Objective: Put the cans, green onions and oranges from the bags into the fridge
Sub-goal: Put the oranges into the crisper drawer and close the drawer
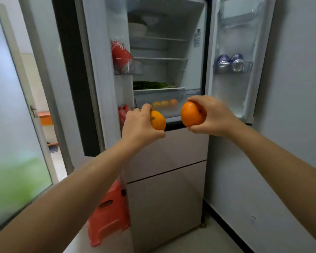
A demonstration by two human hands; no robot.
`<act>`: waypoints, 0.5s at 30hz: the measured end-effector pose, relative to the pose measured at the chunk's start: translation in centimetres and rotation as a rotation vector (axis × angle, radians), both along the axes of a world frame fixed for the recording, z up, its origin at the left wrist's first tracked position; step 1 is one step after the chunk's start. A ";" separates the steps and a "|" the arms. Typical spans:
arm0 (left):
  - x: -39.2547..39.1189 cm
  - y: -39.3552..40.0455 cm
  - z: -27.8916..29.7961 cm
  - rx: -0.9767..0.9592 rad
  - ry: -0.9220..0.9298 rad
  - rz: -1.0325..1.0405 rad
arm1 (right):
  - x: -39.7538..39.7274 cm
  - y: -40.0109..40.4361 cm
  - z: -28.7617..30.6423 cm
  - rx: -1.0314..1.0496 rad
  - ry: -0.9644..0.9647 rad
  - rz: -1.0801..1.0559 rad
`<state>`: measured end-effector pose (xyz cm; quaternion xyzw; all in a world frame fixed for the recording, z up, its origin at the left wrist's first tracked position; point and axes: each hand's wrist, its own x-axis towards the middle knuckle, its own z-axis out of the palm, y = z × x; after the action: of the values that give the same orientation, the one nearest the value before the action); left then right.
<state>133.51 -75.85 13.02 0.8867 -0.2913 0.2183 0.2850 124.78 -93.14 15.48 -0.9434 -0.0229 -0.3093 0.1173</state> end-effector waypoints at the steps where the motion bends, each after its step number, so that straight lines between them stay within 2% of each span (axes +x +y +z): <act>1: 2.1 -2.1 0.4 -0.014 0.003 0.014 | 1.9 -2.2 0.5 -0.007 -0.010 -0.006; 8: 16.5 -14.3 5.5 -0.125 -0.024 0.168 | 17.4 -15.6 4.5 -0.017 -0.079 0.058; 15: 30.3 -20.4 9.9 -0.029 -0.030 0.348 | 34.5 -21.8 8.7 -0.003 -0.046 0.194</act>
<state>163.83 -96.27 22.89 0.9162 -0.1344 0.2818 0.2511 159.31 -114.90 24.21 -0.9296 -0.1173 -0.3179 0.1449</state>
